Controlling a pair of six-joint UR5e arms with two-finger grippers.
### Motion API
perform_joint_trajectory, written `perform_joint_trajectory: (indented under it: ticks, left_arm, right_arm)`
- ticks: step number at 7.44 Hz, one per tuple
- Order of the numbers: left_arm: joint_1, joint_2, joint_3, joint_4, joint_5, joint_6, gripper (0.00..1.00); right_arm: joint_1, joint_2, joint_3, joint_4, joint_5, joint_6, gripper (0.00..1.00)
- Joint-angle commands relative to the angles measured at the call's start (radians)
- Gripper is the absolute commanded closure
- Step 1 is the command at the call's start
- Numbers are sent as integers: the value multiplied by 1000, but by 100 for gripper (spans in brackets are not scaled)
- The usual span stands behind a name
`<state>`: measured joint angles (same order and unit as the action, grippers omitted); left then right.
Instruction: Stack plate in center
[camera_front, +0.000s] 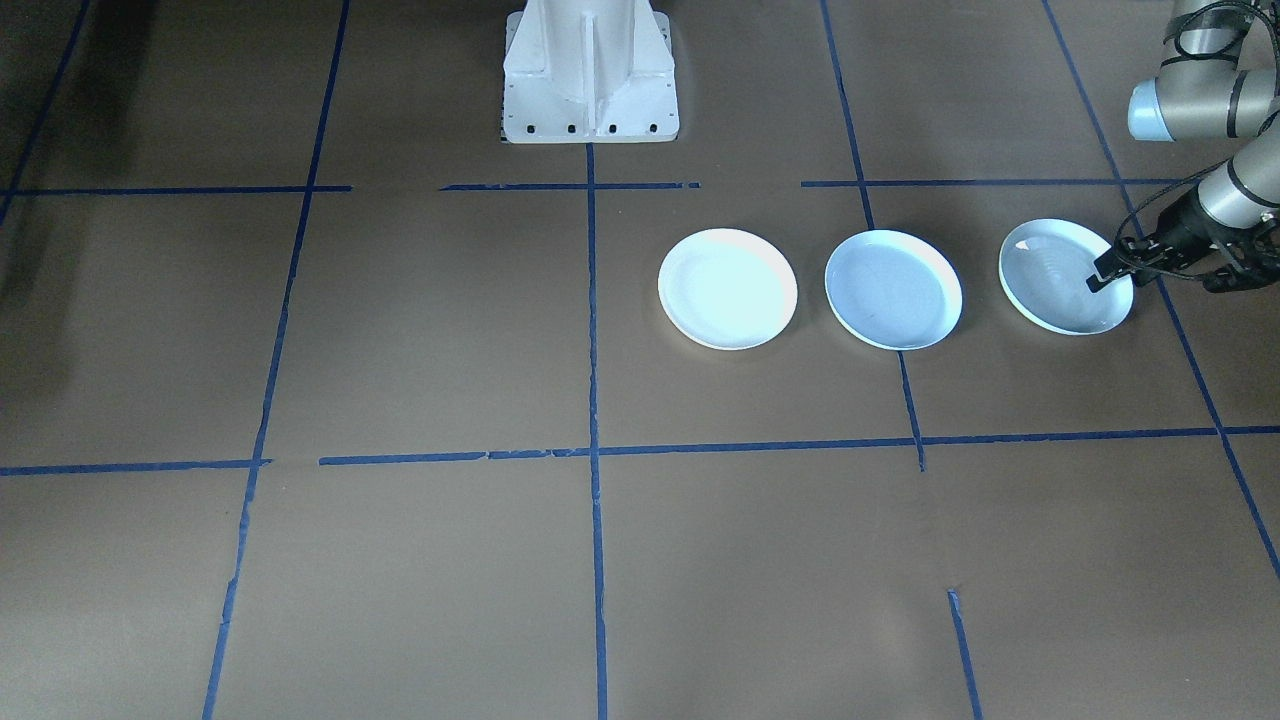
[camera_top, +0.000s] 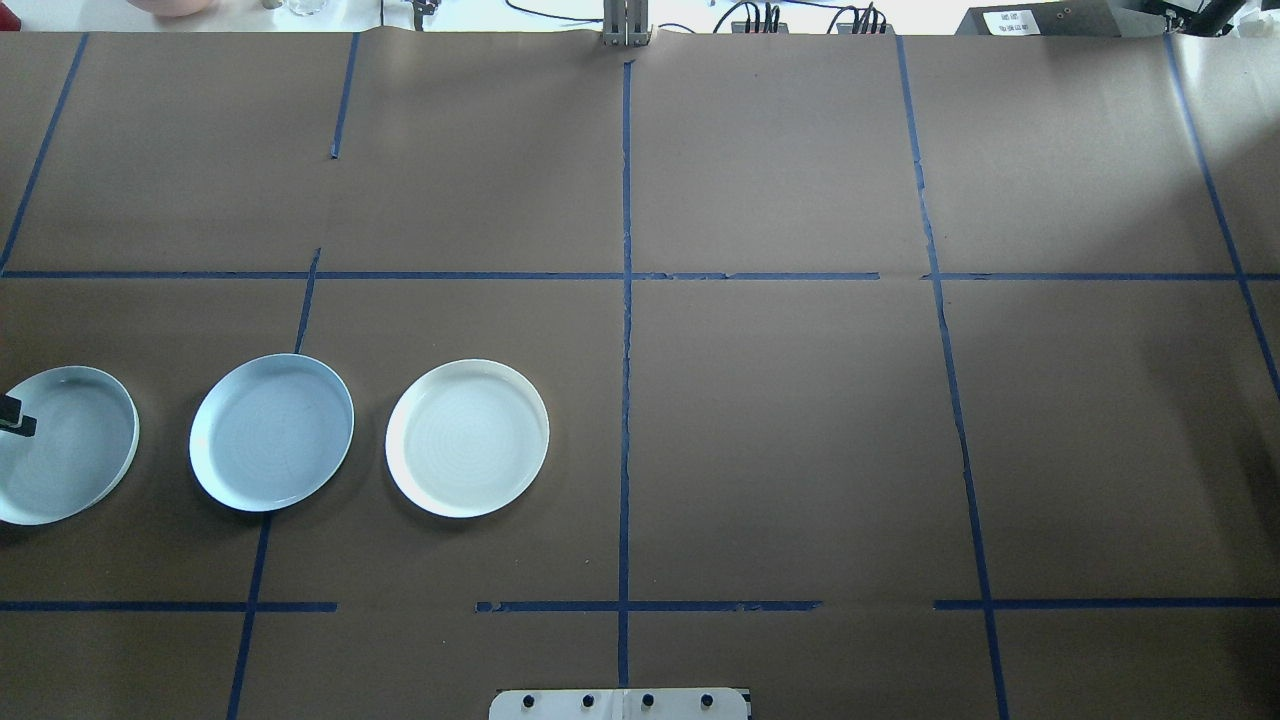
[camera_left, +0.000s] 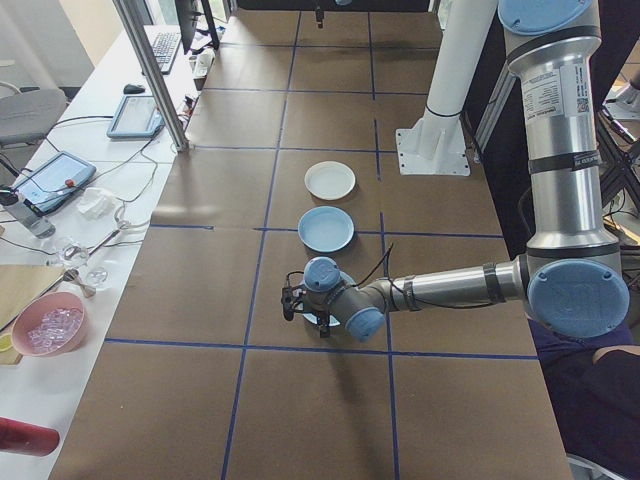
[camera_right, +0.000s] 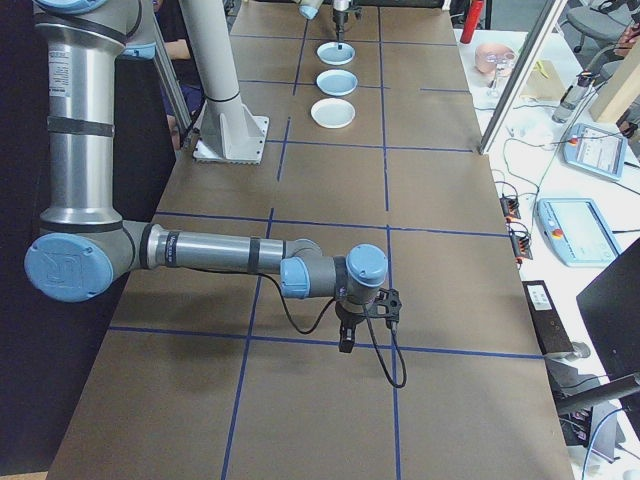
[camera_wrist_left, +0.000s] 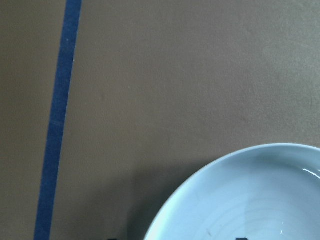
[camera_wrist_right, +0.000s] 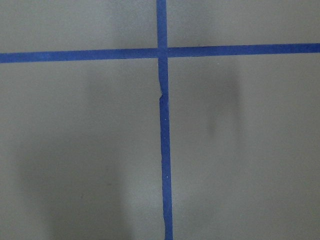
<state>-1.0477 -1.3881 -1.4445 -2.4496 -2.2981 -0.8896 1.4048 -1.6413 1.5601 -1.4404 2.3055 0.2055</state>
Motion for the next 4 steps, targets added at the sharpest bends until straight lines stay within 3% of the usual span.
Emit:
perform_joint_trajectory:
  ticks: [1,2,3,4]
  left_arm:
    - [3,11,3,0,0,1,29]
    - [3,12,3,0,0,3,39]
    - [3,12,3,0,0,3,57]
    - [3,20,-2,-2,0,3,83]
  right_arm:
    - [0,0,0,0,0,0,0]
    - [-1,0,0,0,0,0,0]
    - [0,0,0,0,0,0,0]
    - [0,0,0,0,0,0,0]
